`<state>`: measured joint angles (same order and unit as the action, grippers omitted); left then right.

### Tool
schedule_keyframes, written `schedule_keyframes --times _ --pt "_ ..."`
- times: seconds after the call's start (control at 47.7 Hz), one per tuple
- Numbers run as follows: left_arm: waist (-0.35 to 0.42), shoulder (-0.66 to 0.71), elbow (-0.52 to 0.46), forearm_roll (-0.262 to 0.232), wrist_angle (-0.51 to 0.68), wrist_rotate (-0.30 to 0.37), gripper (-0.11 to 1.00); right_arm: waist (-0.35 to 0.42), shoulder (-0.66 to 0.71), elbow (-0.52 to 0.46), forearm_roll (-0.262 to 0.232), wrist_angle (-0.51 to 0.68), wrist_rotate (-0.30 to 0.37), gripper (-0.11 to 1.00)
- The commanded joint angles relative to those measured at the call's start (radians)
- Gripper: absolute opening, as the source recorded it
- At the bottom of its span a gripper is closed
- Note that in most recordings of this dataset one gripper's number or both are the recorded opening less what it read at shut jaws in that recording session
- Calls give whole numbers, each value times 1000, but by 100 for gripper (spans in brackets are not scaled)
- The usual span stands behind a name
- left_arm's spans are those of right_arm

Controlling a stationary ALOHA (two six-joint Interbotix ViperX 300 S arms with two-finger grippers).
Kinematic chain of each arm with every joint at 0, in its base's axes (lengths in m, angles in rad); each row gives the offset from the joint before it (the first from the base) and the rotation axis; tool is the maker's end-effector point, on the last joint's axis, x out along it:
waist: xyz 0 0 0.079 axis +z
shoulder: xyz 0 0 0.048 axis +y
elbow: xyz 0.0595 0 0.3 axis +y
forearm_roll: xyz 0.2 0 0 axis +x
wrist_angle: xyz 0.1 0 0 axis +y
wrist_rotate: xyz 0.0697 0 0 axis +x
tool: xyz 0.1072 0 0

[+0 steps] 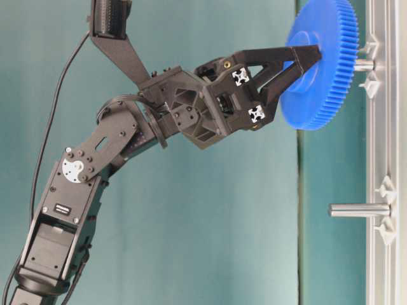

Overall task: Find the location of the shaft and insert the large gear.
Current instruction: 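Lift the blue gear and carry it over the right shaft, then align the gear's center hole with the shaft and push it on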

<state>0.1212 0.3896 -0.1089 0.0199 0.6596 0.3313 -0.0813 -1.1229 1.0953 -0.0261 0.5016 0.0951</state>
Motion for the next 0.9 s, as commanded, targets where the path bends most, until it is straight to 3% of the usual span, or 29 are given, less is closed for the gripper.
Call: schedule_keyframes --times 0.0,0.482,0.881 --pt "15 -18 -21 6 -3 -6 70 -5 5 -9 2 -5 9 0" --pt "-5 -26 -12 3 8 -38 70 -6 5 -5 2 -8 9 0" --pt "54 -46 -35 3 58 -32 70 -6 5 -6 2 -11 9 0"
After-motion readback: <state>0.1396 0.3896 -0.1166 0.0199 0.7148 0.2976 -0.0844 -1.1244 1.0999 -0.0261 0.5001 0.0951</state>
